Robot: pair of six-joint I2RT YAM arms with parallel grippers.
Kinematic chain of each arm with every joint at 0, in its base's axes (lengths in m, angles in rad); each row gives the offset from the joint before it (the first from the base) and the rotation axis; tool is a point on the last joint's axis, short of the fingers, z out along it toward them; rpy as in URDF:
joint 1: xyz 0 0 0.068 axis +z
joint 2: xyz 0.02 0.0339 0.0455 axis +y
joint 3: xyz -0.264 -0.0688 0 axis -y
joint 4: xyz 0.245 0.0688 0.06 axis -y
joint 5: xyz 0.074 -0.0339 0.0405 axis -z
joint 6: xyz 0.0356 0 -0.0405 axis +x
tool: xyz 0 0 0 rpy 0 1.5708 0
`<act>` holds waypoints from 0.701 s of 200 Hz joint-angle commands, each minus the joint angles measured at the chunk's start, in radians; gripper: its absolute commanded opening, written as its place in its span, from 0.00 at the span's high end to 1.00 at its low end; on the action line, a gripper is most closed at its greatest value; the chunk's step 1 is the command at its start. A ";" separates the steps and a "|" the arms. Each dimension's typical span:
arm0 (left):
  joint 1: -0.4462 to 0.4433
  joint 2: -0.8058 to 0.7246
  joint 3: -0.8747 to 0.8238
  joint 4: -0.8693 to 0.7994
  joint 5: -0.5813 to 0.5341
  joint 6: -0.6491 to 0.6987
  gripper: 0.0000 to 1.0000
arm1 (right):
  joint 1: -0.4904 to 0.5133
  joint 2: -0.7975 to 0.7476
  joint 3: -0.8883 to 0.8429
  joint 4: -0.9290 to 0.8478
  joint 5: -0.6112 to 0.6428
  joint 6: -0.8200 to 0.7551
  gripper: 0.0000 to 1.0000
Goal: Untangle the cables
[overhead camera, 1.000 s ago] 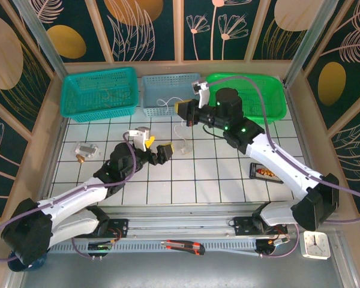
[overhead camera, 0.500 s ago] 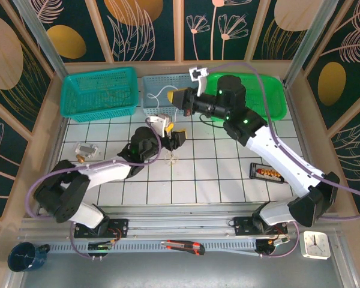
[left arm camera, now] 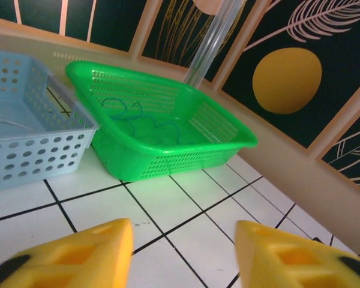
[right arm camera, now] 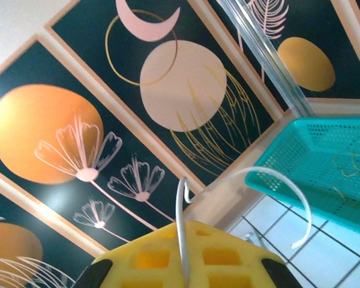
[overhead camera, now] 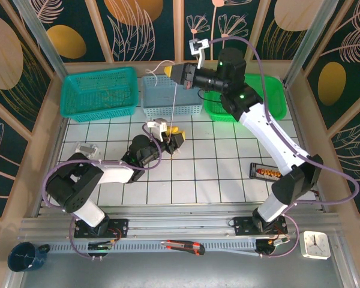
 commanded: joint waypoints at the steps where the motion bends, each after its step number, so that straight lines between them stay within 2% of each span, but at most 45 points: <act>1: 0.001 0.075 -0.080 -0.082 0.027 -0.013 0.42 | -0.058 -0.036 0.200 0.273 -0.010 0.062 1.00; 29: 0.001 0.092 -0.084 -0.057 0.046 -0.031 0.37 | -0.067 -0.009 0.259 0.276 -0.017 0.075 1.00; 68: 0.001 0.130 -0.082 -0.052 0.041 -0.041 0.53 | -0.077 -0.015 0.244 0.284 -0.011 0.068 1.00; 82: 0.001 0.122 -0.090 -0.040 0.035 -0.054 0.53 | -0.082 -0.017 0.236 0.291 -0.011 0.068 1.00; 140: 0.001 -0.027 -0.116 -0.030 0.008 -0.085 0.32 | -0.090 -0.066 0.110 0.333 -0.004 0.072 1.00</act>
